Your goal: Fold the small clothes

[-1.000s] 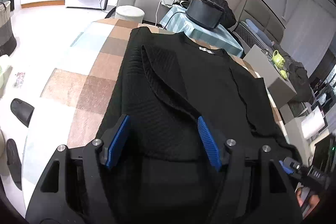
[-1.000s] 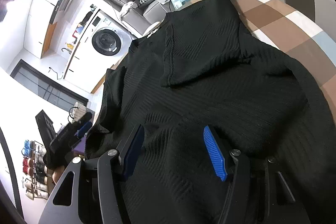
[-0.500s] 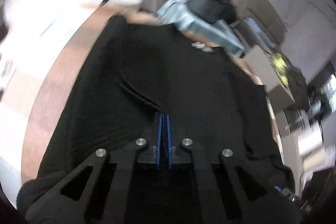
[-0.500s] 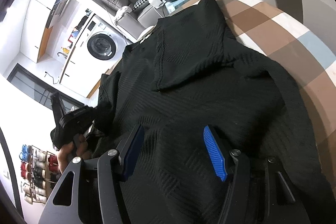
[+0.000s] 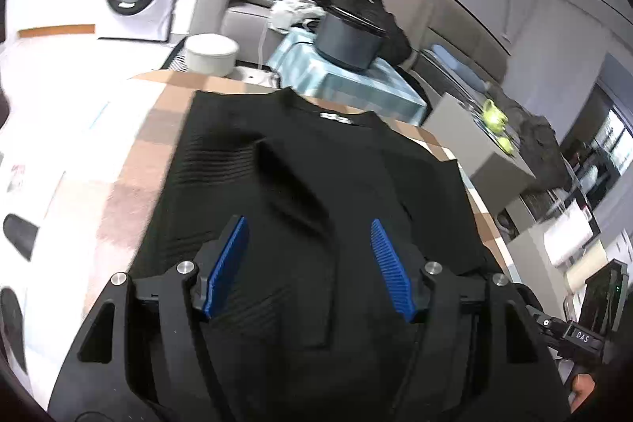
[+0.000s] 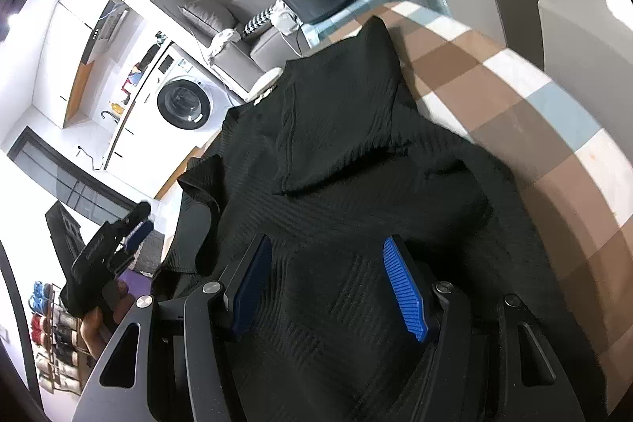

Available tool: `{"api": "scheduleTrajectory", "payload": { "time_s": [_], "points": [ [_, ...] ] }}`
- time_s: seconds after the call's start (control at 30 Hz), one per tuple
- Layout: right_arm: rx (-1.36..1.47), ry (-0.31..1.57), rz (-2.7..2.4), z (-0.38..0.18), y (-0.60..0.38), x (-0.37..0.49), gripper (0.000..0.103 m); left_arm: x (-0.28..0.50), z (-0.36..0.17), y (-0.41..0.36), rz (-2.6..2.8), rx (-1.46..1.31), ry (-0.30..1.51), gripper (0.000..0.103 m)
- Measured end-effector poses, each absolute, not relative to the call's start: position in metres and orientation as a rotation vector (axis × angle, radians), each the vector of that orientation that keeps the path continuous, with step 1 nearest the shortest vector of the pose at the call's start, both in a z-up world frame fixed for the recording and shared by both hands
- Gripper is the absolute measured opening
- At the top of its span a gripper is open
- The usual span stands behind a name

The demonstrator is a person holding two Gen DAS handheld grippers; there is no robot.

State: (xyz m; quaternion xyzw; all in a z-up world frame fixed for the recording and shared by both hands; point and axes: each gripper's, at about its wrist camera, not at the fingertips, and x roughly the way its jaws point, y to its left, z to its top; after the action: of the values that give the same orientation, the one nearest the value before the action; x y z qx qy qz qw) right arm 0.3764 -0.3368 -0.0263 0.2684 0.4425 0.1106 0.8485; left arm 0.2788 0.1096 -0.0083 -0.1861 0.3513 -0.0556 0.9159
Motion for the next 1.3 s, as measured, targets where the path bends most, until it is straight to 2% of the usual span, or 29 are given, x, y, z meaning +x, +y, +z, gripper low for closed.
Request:
{"api": "scheduleTrajectory", "payload": {
  "time_s": [0.2, 0.33, 0.63, 0.93, 1.1, 1.17, 1.2, 1.27, 1.3],
  "points": [
    [0.538, 0.915, 0.229, -0.017, -0.346, 0.365, 0.061, 0.21, 0.002, 0.143, -0.033, -0.379, 0.702, 0.063],
    [0.495, 0.927, 0.225, -0.015, -0.357, 0.354, 0.062, 0.161, 0.003, 0.161, 0.052, -0.36, 0.686, 0.08],
    [0.432, 0.951, 0.106, -0.018, -0.417, 0.326, 0.065, 0.081, -0.031, 0.207, 0.215, -0.414, 0.775, 0.081],
    [0.381, 0.934, 0.078, -0.017, -0.432, 0.322, 0.065, 0.082, -0.066, 0.214, 0.24, -0.425, 0.889, 0.081],
    [0.391, 0.944, 0.062, -0.02, -0.44, 0.326, 0.065, 0.109, -0.072, 0.202, 0.222, -0.414, 0.927, 0.081],
    [0.386, 0.961, 0.086, -0.025, -0.434, 0.33, 0.065, 0.121, -0.075, 0.198, 0.213, -0.408, 0.94, 0.077],
    [0.395, 0.965, 0.102, -0.029, -0.432, 0.333, 0.065, 0.123, -0.076, 0.196, 0.21, -0.403, 0.941, 0.068],
    [0.401, 0.978, 0.123, -0.036, -0.424, 0.34, 0.064, 0.127, -0.078, 0.194, 0.2, -0.404, 0.939, 0.045],
    [0.39, 0.981, 0.137, -0.038, -0.419, 0.344, 0.055, 0.132, -0.078, 0.192, 0.192, -0.403, 0.935, 0.024]
  ]
}}
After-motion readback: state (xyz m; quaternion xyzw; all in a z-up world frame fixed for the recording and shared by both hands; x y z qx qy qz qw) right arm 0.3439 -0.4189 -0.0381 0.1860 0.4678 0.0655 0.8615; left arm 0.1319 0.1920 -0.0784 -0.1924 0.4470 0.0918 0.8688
